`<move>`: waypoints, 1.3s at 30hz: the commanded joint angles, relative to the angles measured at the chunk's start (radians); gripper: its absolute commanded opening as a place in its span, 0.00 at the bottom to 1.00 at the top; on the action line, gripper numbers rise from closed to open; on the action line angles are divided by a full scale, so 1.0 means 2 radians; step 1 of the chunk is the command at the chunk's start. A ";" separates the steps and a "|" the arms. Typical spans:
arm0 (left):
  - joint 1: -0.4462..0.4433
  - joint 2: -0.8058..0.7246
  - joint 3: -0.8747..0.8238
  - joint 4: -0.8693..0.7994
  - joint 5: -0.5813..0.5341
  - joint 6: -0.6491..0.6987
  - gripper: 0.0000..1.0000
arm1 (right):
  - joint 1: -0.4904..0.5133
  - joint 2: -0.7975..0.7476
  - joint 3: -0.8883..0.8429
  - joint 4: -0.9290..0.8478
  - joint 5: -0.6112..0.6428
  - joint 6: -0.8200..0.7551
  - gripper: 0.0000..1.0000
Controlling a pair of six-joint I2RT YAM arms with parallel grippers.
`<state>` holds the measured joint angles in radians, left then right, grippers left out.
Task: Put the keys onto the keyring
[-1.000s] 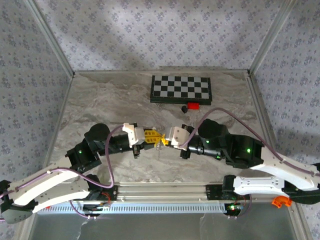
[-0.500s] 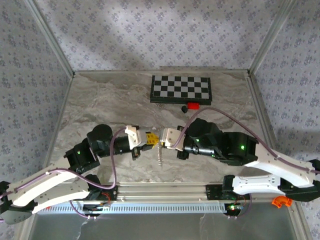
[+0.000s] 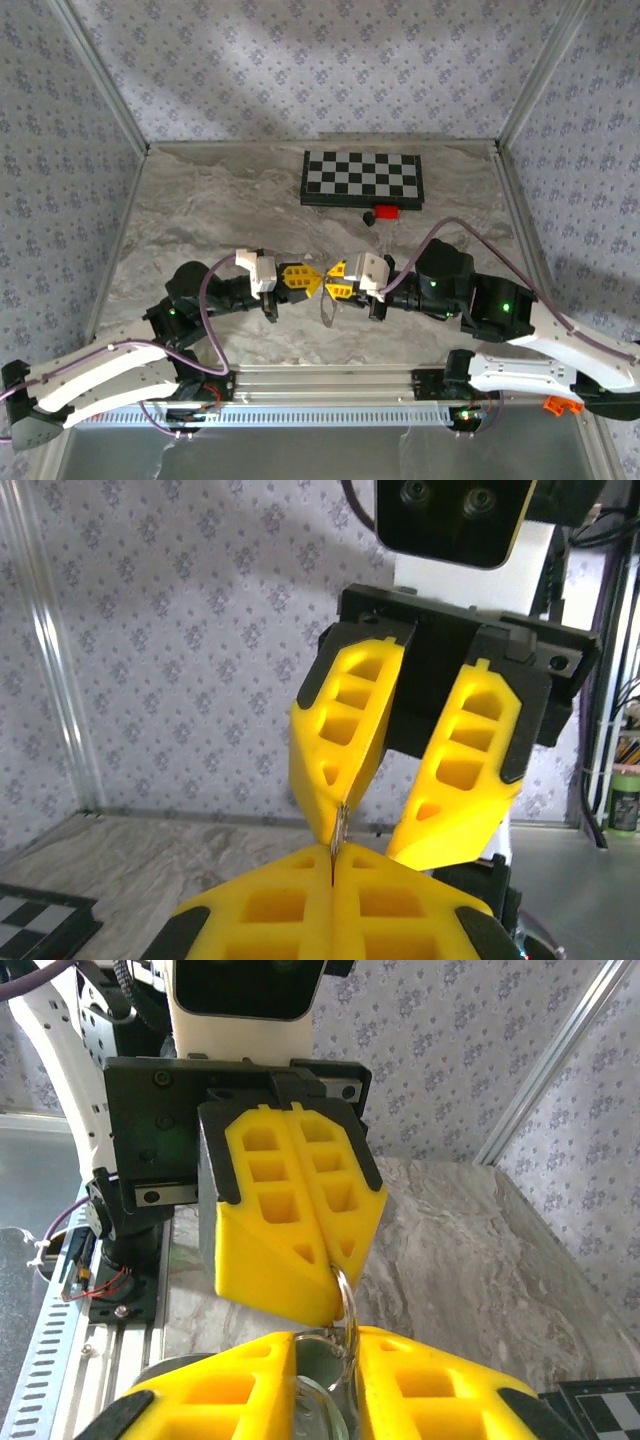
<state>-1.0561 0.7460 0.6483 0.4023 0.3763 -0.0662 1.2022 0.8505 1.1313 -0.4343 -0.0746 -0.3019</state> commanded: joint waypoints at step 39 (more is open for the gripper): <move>0.000 0.017 0.048 0.009 0.070 -0.009 0.00 | 0.000 0.022 0.035 -0.024 -0.023 0.012 0.22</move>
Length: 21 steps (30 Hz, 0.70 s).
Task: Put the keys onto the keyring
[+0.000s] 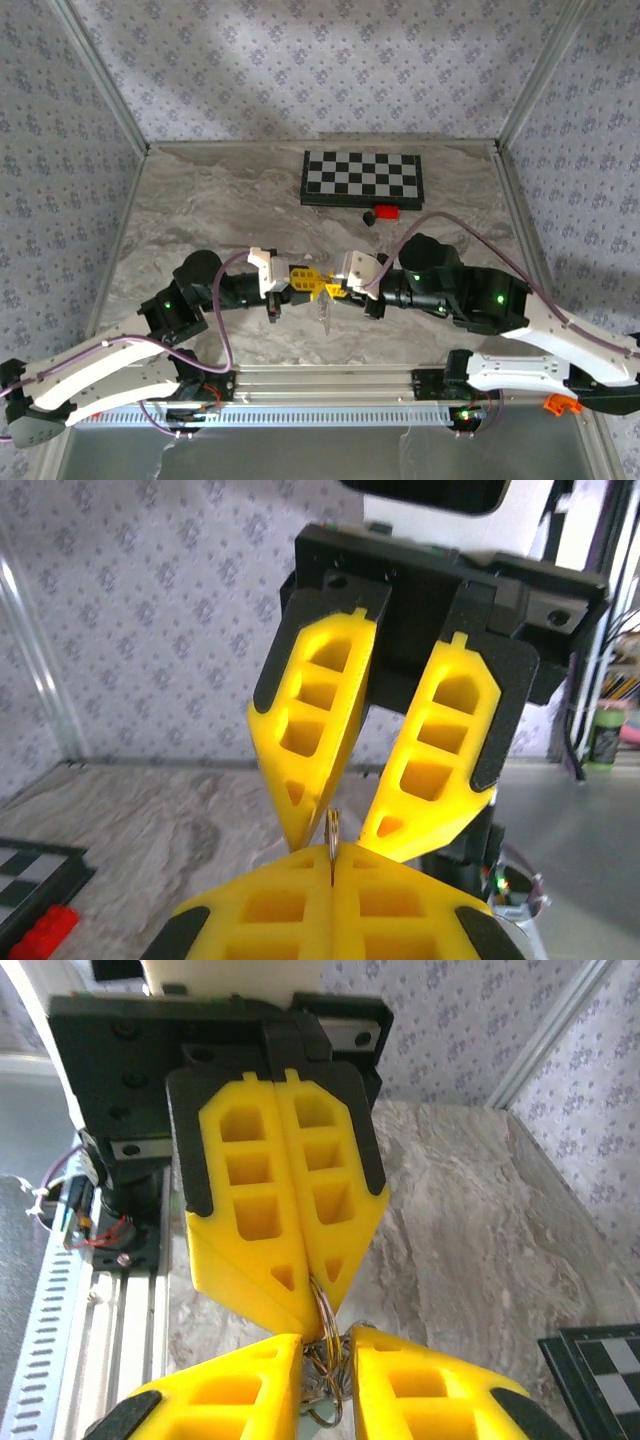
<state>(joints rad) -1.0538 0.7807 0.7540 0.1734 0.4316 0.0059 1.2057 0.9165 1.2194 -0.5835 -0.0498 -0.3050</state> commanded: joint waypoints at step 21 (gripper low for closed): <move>-0.003 0.024 0.076 -0.161 -0.061 0.060 0.15 | 0.052 0.066 0.074 -0.085 0.099 -0.037 0.00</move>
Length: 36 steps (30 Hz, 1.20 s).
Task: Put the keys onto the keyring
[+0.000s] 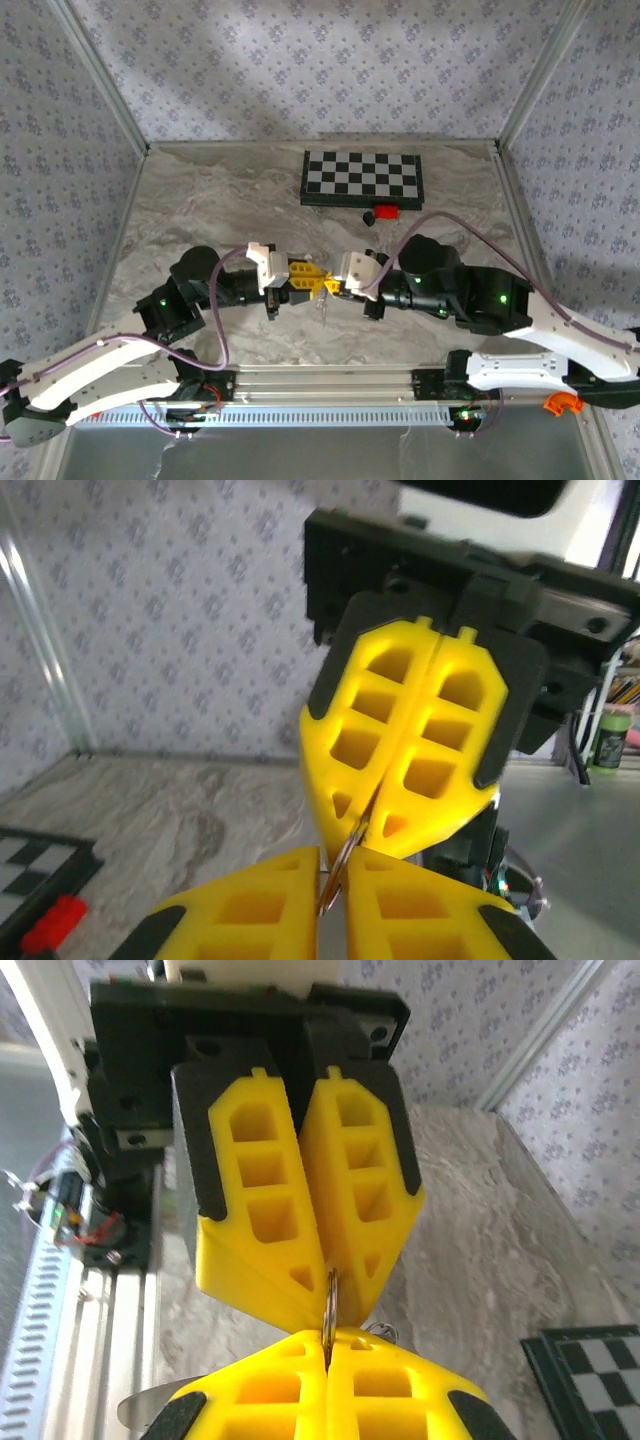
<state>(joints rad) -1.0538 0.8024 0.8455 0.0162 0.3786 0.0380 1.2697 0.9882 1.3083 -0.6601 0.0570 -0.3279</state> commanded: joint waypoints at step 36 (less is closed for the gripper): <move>-0.004 -0.024 -0.055 0.205 0.086 -0.068 0.00 | -0.011 -0.027 -0.017 0.054 -0.114 0.021 0.15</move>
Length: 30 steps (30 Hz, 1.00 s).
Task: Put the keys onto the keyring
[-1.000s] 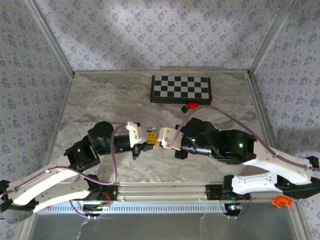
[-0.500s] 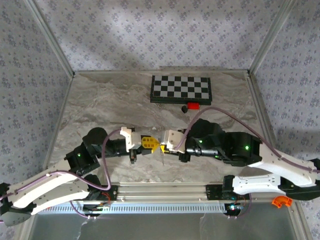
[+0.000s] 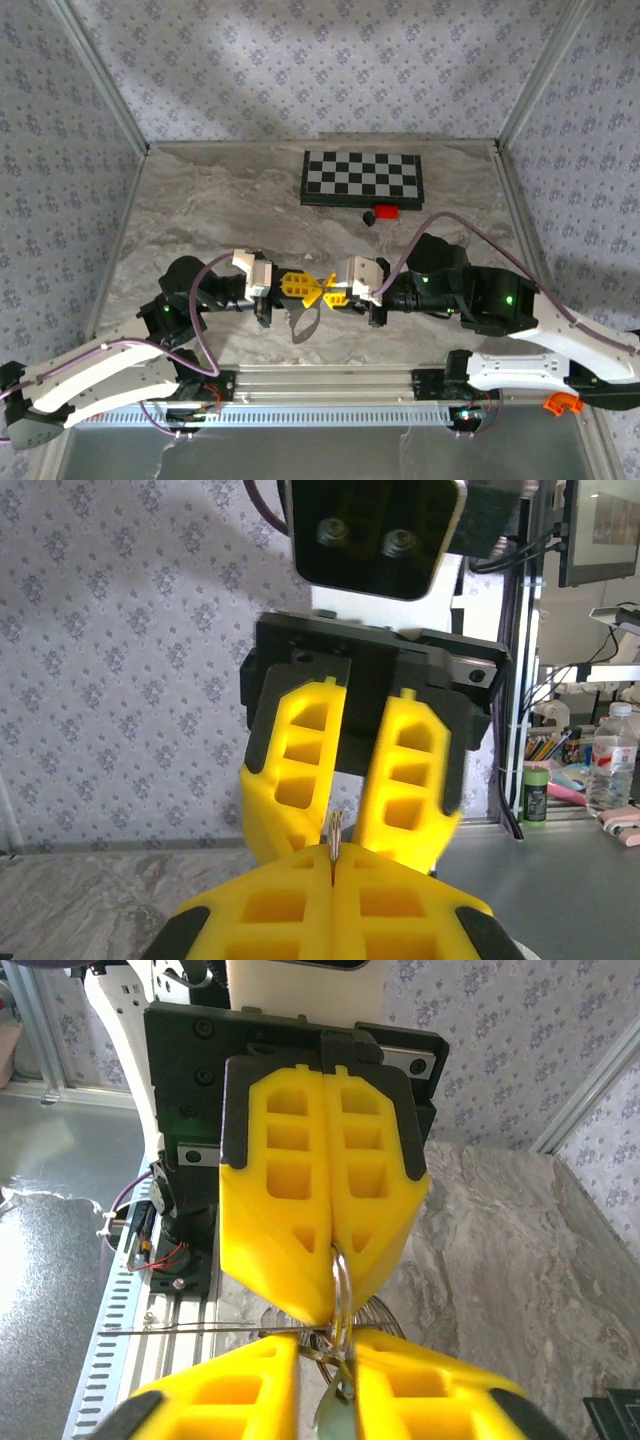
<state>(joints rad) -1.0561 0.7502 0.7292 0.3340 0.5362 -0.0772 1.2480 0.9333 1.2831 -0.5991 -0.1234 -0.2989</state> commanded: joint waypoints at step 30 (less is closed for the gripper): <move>-0.004 0.007 0.005 0.021 0.003 -0.003 0.00 | -0.012 -0.030 -0.031 0.063 -0.029 0.004 0.26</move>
<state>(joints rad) -1.0561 0.7559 0.7292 0.3439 0.5377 -0.0803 1.2259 0.8898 1.2320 -0.5236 -0.1543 -0.2955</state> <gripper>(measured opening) 0.052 0.256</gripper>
